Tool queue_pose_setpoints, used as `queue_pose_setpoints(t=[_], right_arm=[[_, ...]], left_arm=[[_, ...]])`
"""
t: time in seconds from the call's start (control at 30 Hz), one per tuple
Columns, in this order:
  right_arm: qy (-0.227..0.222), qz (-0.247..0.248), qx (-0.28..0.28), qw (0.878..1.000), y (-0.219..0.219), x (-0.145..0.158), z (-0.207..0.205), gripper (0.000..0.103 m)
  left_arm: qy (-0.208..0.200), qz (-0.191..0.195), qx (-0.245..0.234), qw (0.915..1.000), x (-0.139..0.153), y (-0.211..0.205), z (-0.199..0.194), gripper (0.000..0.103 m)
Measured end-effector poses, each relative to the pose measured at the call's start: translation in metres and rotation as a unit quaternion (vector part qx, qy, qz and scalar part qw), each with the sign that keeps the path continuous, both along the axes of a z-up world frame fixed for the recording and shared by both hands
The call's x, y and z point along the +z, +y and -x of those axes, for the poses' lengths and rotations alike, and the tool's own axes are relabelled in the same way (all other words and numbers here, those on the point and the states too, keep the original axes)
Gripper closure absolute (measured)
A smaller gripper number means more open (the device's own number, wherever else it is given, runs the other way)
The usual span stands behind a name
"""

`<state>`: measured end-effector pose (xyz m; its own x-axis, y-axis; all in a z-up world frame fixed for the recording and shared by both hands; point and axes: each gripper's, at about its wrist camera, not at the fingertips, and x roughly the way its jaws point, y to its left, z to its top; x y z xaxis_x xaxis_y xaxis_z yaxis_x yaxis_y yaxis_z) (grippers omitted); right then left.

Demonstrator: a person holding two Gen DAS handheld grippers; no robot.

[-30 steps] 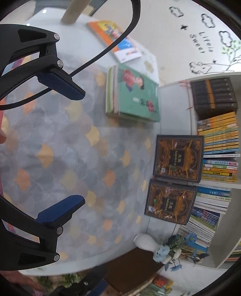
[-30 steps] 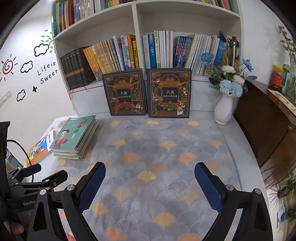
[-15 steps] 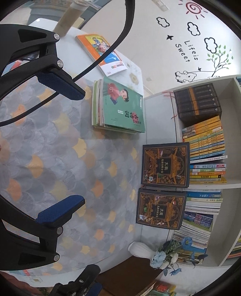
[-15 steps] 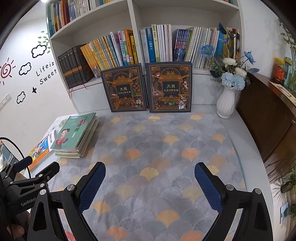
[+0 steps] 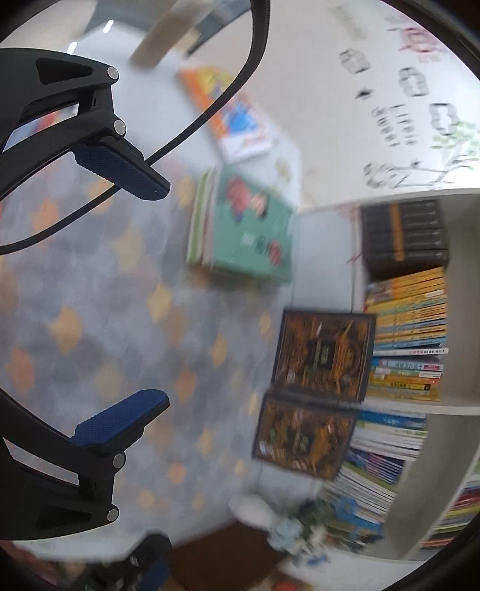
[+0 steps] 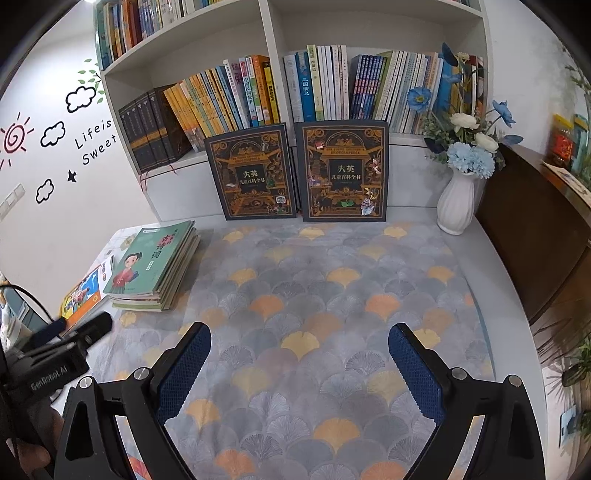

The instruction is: Organize books

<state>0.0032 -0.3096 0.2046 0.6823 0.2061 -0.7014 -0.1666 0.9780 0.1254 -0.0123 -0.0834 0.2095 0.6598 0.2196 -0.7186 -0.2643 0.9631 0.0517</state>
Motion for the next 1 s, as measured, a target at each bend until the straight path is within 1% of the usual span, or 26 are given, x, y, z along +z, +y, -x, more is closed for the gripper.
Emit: queue_pose_setpoints(t=[0.03,0.07,0.13,0.17,0.23,0.33,0.4,0.43,0.57,0.63,0.73,0.83,0.9,1.0], right_arm=[[0.001,-0.004,0.000,1.000,0.000,0.000,0.000,0.007],[0.001,-0.007,0.001,1.000,-0.001,0.000,-0.001,0.007],[0.001,-0.012,0.001,1.000,-0.002,0.000,-0.002,0.007],[0.000,-0.013,0.001,1.000,-0.002,0.001,-0.002,0.007],[-0.003,-0.015,-0.002,1.000,-0.004,0.002,-0.001,0.007],[-0.003,-0.012,-0.007,1.000,-0.008,0.000,0.000,0.007],[0.001,-0.010,-0.011,1.000,-0.011,-0.002,-0.001,0.007],[0.002,-0.010,-0.013,1.000,-0.012,-0.003,-0.001,0.007],[0.005,-0.013,-0.016,1.000,-0.017,-0.004,-0.004,0.007],[0.005,-0.014,-0.016,1.000,-0.017,-0.004,-0.006,0.007],[0.006,-0.015,-0.013,1.000,-0.017,-0.005,-0.008,0.007],[0.008,-0.013,-0.011,1.000,-0.017,-0.007,-0.009,0.007],[0.009,-0.012,-0.011,1.000,-0.017,-0.008,-0.010,0.007],[0.014,-0.013,-0.012,1.000,-0.016,-0.011,-0.012,0.007]], left_arm=[[0.000,-0.024,0.002,0.9997,0.004,-0.003,0.000,0.001],[-0.012,-0.043,0.004,0.9990,0.010,-0.007,0.002,0.001],[-0.035,-0.056,0.010,0.9978,0.022,-0.011,0.007,0.001],[-0.038,-0.055,0.011,0.9977,0.024,-0.012,0.008,0.001],[-0.029,-0.054,0.010,0.9981,0.025,-0.014,0.005,0.001],[-0.007,-0.040,0.000,0.9992,0.014,-0.013,-0.001,0.001],[-0.004,-0.040,0.004,0.9992,0.011,-0.015,0.000,0.001],[-0.005,-0.045,0.005,0.9990,0.011,-0.017,0.000,0.001],[-0.025,-0.087,-0.002,0.9959,0.019,-0.029,-0.001,0.001],[-0.029,-0.093,-0.005,0.9952,0.023,-0.032,-0.002,0.001],[-0.027,-0.090,-0.014,0.9955,0.024,-0.034,-0.005,0.001],[-0.018,-0.081,-0.012,0.9965,0.020,-0.033,-0.009,0.001],[-0.016,-0.069,-0.018,0.9973,0.017,-0.032,-0.011,0.001],[-0.020,-0.071,-0.014,0.9972,0.011,-0.031,-0.011,0.001]])
